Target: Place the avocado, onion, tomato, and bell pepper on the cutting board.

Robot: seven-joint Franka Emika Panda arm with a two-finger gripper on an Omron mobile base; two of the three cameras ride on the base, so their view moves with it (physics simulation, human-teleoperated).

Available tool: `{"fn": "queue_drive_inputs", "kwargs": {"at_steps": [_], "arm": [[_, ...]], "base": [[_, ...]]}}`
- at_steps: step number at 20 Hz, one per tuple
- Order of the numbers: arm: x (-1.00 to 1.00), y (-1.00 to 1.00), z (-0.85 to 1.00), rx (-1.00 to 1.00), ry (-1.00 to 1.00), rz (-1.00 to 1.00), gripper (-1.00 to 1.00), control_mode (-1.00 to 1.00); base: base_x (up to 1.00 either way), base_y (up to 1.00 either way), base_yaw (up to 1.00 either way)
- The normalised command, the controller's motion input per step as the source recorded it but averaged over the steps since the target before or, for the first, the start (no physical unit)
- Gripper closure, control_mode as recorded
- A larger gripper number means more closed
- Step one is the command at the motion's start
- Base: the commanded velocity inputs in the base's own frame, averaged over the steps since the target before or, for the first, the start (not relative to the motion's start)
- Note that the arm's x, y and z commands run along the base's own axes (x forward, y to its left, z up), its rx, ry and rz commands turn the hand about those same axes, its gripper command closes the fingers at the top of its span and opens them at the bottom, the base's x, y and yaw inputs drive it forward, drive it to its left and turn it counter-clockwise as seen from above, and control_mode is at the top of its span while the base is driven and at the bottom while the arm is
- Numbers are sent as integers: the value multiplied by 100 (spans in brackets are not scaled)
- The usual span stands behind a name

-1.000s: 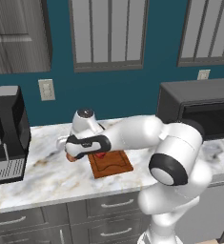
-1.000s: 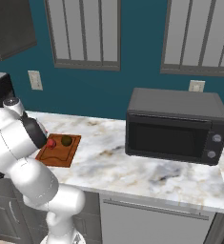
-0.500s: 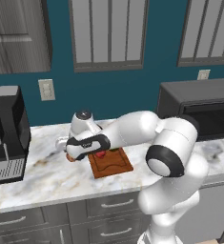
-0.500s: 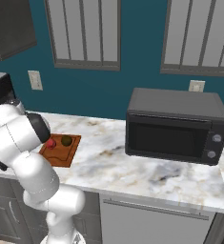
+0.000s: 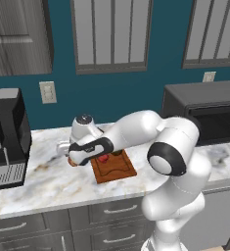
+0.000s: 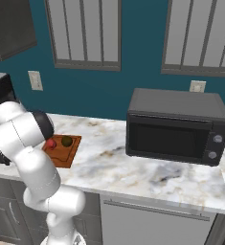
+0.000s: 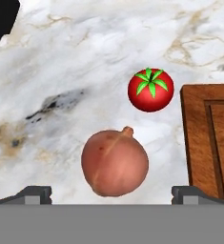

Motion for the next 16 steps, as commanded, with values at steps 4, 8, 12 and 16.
{"fn": "queue_drive_inputs", "kwargs": {"at_steps": [4,8,12,16], "arm": [[5,0,-9,0,1,-3,-100,-100],[5,4,-13,0,2,-4,-100,-100],[5,4,-15,0,3,-4,-100,-100],[8,6,-15,0,4,-4,-100,-100]], "base": [[0,0,0],[0,0,0],[0,0,0],[0,0,0]]}}
